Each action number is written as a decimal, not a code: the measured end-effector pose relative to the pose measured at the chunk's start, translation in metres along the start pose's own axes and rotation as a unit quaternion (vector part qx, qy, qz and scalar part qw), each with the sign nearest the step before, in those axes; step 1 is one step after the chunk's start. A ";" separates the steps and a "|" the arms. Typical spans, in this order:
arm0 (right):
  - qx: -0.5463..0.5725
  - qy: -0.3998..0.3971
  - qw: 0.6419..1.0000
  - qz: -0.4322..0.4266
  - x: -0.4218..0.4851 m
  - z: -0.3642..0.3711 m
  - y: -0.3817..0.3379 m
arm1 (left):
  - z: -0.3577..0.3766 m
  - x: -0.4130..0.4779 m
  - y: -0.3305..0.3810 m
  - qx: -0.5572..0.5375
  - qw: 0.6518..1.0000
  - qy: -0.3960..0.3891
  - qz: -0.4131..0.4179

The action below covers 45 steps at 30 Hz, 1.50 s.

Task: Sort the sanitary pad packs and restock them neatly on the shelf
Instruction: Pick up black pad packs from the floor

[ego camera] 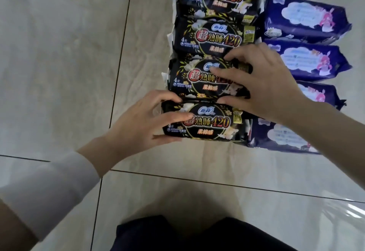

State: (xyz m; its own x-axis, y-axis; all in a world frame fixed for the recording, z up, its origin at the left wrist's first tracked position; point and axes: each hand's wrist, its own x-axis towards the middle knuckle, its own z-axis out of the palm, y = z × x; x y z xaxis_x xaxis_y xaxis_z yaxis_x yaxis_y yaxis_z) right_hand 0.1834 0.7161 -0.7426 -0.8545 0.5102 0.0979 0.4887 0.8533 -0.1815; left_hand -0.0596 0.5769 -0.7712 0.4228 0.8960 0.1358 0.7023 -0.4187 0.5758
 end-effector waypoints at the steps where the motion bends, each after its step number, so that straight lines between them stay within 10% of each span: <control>1: 0.002 -0.003 1.000 0.000 -0.001 0.000 0.000 | 0.001 0.000 0.000 -0.026 1.000 0.004 -0.004; 18: 0.072 0.086 0.993 -0.040 0.008 0.004 0.001 | -0.004 -0.023 0.002 -0.148 0.985 0.034 -0.086; 23: 0.223 0.087 0.969 0.067 0.017 -0.046 -0.027 | -0.048 -0.024 0.036 -0.161 0.979 0.032 -0.122; 45: 0.307 0.131 0.908 0.252 -0.027 -0.683 -0.115 | -0.524 0.129 0.462 -0.216 0.962 -0.012 -0.166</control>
State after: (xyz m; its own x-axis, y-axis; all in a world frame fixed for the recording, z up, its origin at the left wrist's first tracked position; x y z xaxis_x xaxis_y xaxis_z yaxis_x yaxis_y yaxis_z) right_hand 0.2706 0.6775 -0.0566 -0.4386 0.8963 0.0647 0.5482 0.3239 -0.7711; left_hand 0.0191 0.5763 -0.0650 0.2329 0.9640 -0.1281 0.4993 -0.0055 0.8664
